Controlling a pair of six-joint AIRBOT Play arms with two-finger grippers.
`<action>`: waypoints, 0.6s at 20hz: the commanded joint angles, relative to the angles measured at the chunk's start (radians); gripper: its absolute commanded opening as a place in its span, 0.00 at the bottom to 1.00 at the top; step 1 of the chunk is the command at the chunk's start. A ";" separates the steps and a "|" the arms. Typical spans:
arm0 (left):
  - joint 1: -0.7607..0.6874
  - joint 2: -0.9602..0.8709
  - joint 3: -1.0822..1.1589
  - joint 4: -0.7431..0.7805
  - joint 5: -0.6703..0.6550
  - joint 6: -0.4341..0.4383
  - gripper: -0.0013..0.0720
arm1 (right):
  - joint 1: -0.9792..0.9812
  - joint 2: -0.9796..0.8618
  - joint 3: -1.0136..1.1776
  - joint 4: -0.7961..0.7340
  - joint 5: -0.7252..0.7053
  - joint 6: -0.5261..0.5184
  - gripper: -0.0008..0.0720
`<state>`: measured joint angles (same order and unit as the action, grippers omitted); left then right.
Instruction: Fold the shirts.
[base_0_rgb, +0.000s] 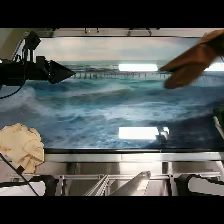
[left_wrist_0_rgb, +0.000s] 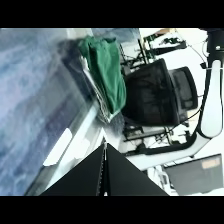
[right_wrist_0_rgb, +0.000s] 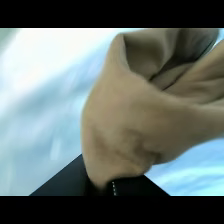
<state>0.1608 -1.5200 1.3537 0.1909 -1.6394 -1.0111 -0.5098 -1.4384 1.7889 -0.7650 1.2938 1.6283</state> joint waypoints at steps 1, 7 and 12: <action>0.000 0.000 -0.064 0.000 -0.005 0.000 0.03 | -0.270 -0.016 0.104 -0.037 -0.002 0.077 0.05; 0.000 0.000 -0.212 0.001 0.109 0.004 0.03 | -0.497 -0.193 0.188 0.163 0.185 0.000 0.05; 0.000 -0.030 -0.217 0.000 0.097 0.055 0.04 | -0.568 -0.193 0.207 0.177 0.195 0.016 0.05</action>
<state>0.1608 -1.5352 1.1488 0.1909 -1.5486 -0.9791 -1.0367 -1.6207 1.9808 -0.6182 1.4799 1.6466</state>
